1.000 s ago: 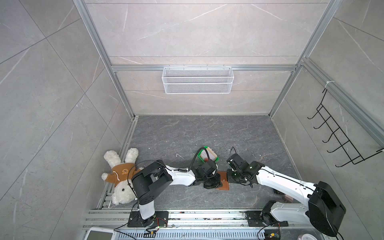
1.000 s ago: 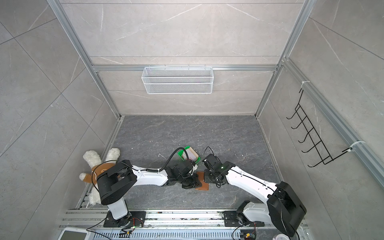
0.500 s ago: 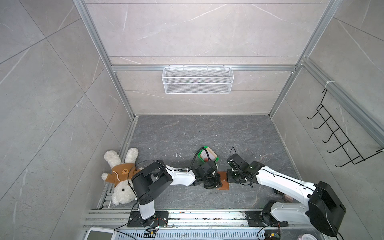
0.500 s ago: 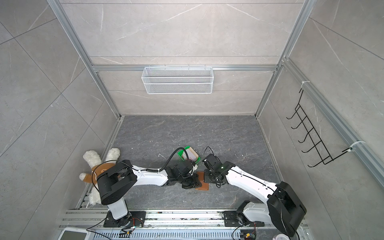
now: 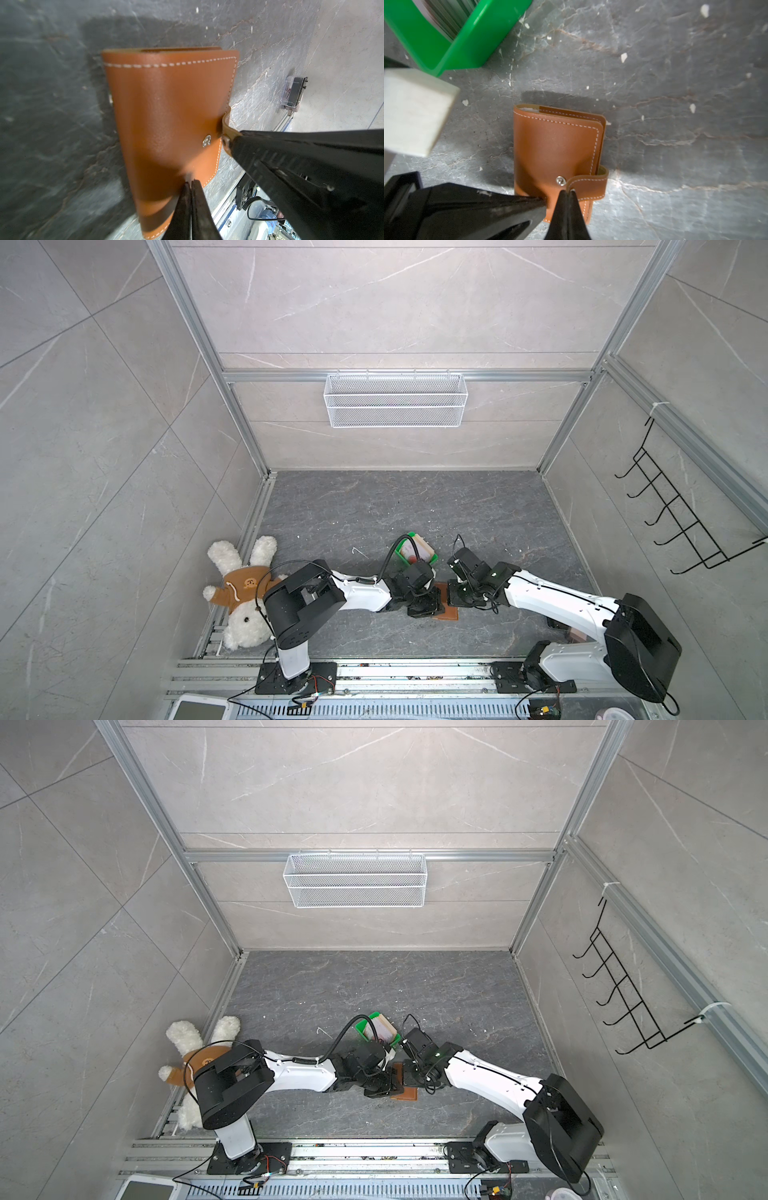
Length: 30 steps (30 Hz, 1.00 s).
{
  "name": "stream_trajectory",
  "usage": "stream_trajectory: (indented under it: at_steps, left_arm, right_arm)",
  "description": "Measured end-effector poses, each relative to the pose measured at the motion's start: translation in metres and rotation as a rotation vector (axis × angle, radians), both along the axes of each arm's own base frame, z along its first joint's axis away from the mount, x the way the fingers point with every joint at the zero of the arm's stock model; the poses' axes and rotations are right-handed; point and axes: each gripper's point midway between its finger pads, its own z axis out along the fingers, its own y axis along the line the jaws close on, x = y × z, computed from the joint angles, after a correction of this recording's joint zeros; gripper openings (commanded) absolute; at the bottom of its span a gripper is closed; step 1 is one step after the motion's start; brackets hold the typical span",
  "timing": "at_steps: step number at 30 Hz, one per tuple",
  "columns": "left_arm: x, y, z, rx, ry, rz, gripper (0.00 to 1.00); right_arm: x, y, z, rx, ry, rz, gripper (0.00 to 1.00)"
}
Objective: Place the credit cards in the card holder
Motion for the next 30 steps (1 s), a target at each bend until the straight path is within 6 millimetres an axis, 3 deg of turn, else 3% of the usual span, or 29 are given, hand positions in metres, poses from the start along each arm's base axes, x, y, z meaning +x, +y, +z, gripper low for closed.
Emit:
stream_trajectory:
  at_steps: [30]
  left_arm:
    - [-0.0005,0.0,-0.0012,-0.045,-0.007,0.018,0.01]
  right_arm:
    - [0.0019,0.0105,-0.0096,-0.079,0.024,0.048,0.0]
